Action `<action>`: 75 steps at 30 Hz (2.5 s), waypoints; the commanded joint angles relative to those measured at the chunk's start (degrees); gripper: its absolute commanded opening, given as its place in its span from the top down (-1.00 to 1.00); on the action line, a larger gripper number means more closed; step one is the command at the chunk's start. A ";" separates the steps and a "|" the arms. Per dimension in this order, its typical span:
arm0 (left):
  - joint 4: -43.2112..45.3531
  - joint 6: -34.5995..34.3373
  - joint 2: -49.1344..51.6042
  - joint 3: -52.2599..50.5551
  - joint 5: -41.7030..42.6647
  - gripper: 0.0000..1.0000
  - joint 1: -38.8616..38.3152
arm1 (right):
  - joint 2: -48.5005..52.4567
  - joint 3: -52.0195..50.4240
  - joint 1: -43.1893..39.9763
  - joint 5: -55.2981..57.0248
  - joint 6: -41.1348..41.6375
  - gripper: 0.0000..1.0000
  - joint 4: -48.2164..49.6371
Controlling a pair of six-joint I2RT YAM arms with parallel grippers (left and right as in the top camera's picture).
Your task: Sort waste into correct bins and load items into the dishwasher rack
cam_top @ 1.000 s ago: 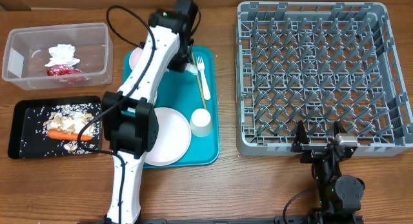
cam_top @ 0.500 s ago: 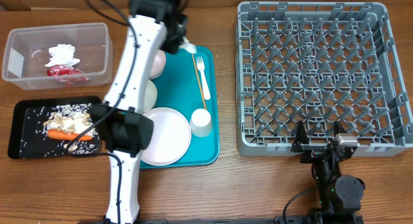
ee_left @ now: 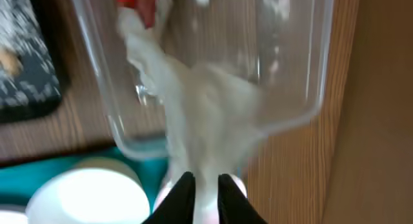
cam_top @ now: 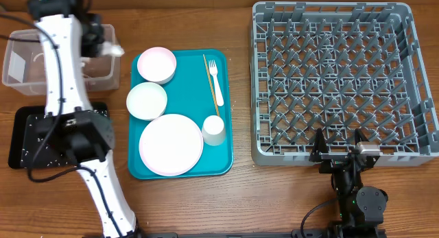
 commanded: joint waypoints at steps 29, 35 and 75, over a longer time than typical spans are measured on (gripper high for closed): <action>-12.15 37.77 -6.80 1.16 3.28 -1.00 7.02 | -0.46 -0.59 0.33 0.79 0.24 -1.00 0.39; -12.15 40.24 -13.25 -2.75 3.78 -1.00 6.08 | -0.46 -0.59 0.33 0.76 0.24 -1.00 0.39; 2.80 37.05 -33.55 -44.37 -11.56 -0.99 -32.50 | -0.46 -0.59 0.33 0.79 0.24 -1.00 0.39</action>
